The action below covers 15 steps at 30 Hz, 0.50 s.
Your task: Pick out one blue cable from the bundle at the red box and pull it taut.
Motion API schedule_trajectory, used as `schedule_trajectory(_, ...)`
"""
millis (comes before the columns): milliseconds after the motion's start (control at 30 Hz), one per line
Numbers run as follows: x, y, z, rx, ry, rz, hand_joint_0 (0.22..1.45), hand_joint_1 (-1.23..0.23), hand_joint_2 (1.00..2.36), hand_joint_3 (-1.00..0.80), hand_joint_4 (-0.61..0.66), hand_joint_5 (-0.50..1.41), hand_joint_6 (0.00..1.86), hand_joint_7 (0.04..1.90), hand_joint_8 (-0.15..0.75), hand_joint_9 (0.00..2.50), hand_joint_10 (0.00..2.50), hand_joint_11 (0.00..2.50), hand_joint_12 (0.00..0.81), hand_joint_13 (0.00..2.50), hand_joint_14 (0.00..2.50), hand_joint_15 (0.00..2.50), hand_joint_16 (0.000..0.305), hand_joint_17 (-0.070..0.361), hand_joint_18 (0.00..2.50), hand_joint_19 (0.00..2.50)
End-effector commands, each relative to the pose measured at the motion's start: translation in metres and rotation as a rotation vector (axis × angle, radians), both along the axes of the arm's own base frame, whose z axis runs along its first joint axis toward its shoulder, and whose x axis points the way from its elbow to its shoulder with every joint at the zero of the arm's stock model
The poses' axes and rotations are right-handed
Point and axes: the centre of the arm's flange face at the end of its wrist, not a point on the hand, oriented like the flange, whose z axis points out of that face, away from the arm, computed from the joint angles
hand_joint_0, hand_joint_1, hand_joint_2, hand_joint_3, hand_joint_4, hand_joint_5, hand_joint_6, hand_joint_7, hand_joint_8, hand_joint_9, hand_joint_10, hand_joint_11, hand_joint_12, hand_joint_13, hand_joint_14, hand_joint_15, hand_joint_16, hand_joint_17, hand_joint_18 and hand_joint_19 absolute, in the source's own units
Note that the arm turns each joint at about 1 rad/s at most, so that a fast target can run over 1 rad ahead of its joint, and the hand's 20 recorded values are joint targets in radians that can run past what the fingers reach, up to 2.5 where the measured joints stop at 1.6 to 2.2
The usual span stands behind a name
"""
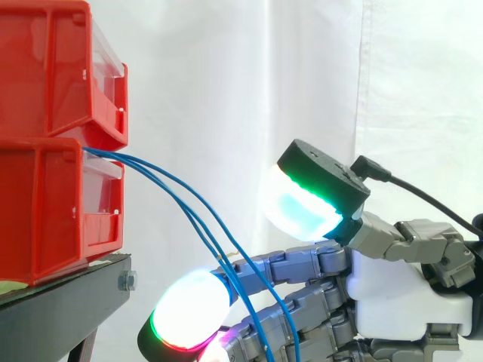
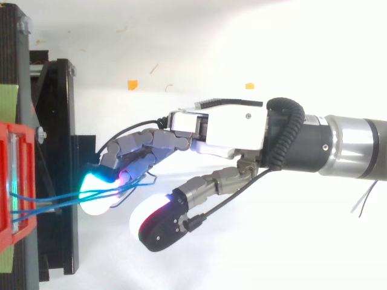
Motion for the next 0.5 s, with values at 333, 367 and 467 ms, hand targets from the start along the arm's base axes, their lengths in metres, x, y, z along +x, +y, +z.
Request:
schedule_trajectory(333, 0.007, -0.002, 0.015, 0.030, 0.004, 0.024, 0.60, -0.53, 1.01, -0.37, 0.13, -0.13, 0.50, 1.00, 0.258, 0.73, 0.02, 0.41, 0.267, 0.60, 0.01, 0.26, 0.033, 0.075, 0.38, 0.43)
schedule_trajectory(367, 0.007, -0.002, 0.014, 0.033, 0.006, 0.026, 0.60, -0.53, 1.01, -0.36, 0.13, -0.13, 0.50, 1.01, 0.258, 0.74, 0.02, 0.42, 0.266, 0.60, 0.01, 0.26, 0.034, 0.075, 0.39, 0.44)
schedule_trajectory(467, 0.007, -0.003, 0.014, 0.034, 0.007, 0.026, 0.60, -0.53, 1.01, -0.34, 0.11, -0.12, 0.50, 1.04, 0.257, 0.74, 0.02, 0.42, 0.266, 0.61, 0.01, 0.28, 0.033, 0.075, 0.40, 0.45)
